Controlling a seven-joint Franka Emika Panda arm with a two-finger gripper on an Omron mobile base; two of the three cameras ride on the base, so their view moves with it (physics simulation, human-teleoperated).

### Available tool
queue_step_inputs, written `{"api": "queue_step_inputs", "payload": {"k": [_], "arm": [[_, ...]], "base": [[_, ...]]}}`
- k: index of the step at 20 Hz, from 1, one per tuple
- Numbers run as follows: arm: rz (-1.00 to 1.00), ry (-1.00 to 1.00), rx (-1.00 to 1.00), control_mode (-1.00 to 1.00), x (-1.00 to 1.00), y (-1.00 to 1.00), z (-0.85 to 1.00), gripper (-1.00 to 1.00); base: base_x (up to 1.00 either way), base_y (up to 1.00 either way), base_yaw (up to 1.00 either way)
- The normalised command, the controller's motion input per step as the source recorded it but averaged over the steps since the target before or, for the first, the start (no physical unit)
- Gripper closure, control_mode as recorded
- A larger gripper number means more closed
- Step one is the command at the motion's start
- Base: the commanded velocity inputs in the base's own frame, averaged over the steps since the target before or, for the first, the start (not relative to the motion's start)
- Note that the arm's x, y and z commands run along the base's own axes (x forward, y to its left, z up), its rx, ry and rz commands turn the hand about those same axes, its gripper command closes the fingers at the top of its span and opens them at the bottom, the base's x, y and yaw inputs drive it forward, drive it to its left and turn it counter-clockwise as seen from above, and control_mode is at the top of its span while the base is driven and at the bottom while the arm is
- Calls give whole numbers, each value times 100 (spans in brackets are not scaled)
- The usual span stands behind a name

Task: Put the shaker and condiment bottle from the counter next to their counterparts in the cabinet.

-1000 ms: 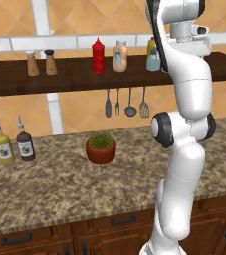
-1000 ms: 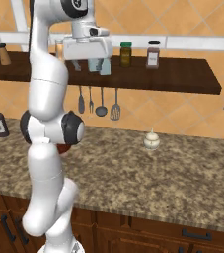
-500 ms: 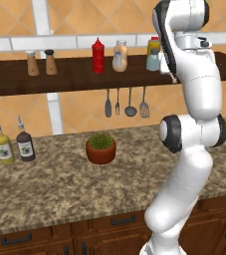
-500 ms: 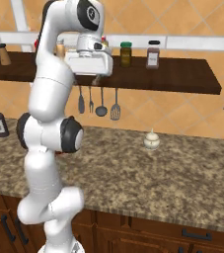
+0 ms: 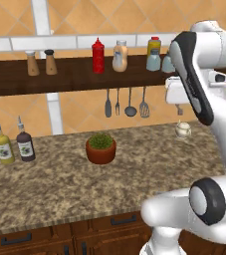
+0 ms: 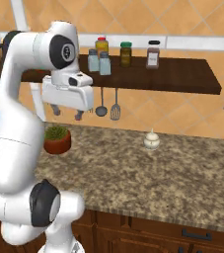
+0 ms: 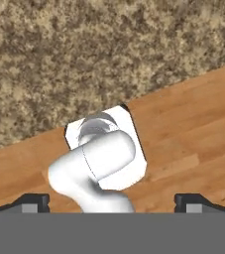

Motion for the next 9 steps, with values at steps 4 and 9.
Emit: {"api": "queue_step_inputs", "payload": {"k": [4, 9], "arm": [[0, -38, -6, -100, -100, 8, -46, -100], [0, -35, -4, -100, -100, 7, -47, -100]], "base": [[0, 0, 0], [0, 0, 0]]}}
